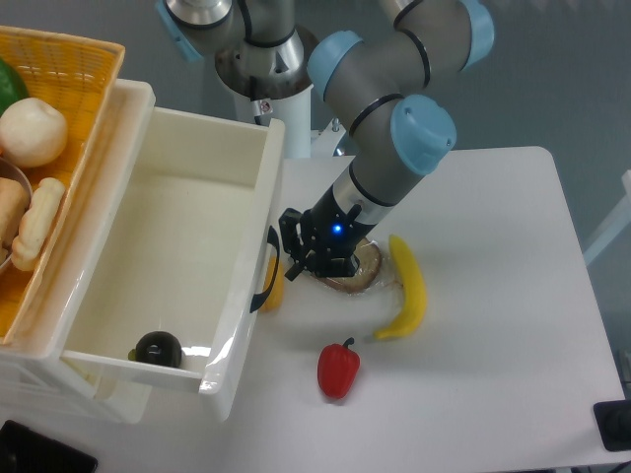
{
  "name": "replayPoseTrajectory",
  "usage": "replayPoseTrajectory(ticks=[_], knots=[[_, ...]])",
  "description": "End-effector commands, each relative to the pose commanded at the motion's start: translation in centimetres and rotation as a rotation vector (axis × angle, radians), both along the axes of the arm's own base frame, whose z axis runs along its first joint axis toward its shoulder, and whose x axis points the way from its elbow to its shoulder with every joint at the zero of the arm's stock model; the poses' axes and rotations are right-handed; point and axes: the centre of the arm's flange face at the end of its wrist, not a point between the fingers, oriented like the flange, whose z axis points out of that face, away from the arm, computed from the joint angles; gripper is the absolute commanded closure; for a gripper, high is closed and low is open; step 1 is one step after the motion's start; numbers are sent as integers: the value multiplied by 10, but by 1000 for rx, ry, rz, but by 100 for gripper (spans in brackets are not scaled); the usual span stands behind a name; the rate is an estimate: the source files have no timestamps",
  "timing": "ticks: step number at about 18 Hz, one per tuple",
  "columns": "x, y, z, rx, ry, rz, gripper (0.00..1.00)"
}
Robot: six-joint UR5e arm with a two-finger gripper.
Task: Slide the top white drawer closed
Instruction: 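Lower the gripper against the drawer front beside its handle, then push the white drawer into the cabinet with the gripper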
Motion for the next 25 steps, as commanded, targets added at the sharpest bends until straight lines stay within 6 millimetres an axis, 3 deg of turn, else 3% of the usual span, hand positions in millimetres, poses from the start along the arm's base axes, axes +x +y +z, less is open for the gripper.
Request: replayPoseTrajectory(ticks=[14, 25], knots=[[14, 7, 4, 10, -18, -19, 100], [51, 31, 8, 27, -27, -87, 100]])
